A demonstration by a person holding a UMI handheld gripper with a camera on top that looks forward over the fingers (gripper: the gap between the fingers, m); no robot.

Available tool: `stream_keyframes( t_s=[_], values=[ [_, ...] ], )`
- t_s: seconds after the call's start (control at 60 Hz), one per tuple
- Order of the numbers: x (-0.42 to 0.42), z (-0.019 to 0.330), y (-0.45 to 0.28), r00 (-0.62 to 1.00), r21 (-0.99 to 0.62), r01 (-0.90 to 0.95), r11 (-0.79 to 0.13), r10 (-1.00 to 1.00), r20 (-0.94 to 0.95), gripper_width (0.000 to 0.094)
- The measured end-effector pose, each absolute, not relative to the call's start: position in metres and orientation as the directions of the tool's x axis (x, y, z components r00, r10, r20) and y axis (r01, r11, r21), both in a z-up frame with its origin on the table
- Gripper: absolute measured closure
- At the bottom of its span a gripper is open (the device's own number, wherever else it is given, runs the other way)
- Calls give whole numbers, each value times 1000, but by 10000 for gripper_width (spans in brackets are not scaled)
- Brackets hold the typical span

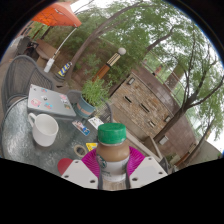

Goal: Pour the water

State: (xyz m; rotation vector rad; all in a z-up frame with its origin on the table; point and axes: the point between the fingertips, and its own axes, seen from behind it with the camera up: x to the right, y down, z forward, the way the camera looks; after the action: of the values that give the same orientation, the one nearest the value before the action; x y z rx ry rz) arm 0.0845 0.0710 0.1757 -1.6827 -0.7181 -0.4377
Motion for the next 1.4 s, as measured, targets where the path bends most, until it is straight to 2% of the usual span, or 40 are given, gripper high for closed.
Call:
stream_keyframes(
  t_s=[0.067,0.133,0.183,0.25,0.317,0.383,0.467,0.583,0.767,0.867,0.95,1.05,1.117,1.167,1.233,1.25,1.267,1.317,1.4],
  values=[
    [58,185,85,557,-561,826,-58,234,797,629],
    [28,186,98,316,-317,948,-34,231,920,631],
    [8,163,107,138,-143,990,2,251,958,632],
    [-3,155,115,-112,110,994,20,257,960,632],
    [-14,145,126,-289,290,956,34,256,923,630],
    [-21,153,127,-473,477,878,48,247,846,632],
    [-19,147,135,-601,612,788,64,292,744,628],
    [-32,139,113,-786,783,603,155,281,550,614],
    [-31,142,114,-811,807,564,175,298,503,617],
    [-28,145,115,-767,766,622,161,319,556,615],
    [-37,150,118,-647,642,753,143,336,684,615],
    [-60,193,133,-280,277,960,49,272,921,615],
    [-67,224,137,33,-37,999,16,217,976,612],
    [-67,239,131,281,-290,957,14,202,938,613],
    [-58,227,124,587,-603,798,15,206,783,613],
    [-57,211,133,644,-662,749,3,228,730,612],
    [-59,223,123,689,-708,706,20,213,693,613],
    [-46,212,120,787,-807,590,10,215,578,589],
    [-28,190,120,859,-884,468,-5,238,453,590]
  ],
)
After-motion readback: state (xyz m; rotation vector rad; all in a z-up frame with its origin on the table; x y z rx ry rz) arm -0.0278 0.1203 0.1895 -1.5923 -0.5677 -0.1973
